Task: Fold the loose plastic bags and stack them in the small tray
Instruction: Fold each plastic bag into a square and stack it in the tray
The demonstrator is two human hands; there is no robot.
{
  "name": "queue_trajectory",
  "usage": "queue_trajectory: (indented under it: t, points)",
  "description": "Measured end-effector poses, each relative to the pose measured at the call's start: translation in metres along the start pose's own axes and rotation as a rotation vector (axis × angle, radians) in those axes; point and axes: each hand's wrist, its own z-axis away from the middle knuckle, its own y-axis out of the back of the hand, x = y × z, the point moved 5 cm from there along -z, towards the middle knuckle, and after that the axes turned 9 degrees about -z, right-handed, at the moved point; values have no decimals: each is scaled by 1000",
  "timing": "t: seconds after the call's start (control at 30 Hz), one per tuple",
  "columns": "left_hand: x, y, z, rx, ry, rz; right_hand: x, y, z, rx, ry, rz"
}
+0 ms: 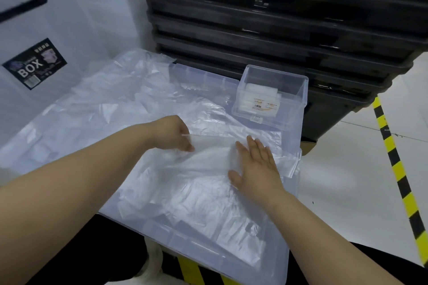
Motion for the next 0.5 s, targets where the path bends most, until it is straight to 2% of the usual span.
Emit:
queue_trajectory:
  t: [0.07,0.17,0.27,0.4,0.5]
  points:
    - [-3,4,11,83,17,230,-6,13,2,102,81,-48]
    - [-10,-6,22,242,114,696,-10,25,4,222,181,-103]
    - [-10,-38,28,297,231,1043,-16,18,5,283,335,-82]
    - [5,-77,38,236,321,1282,-27,-11,11,295,546,101]
    - [10,-92,45,179,350,1261,-39,-22,17,311,661,83]
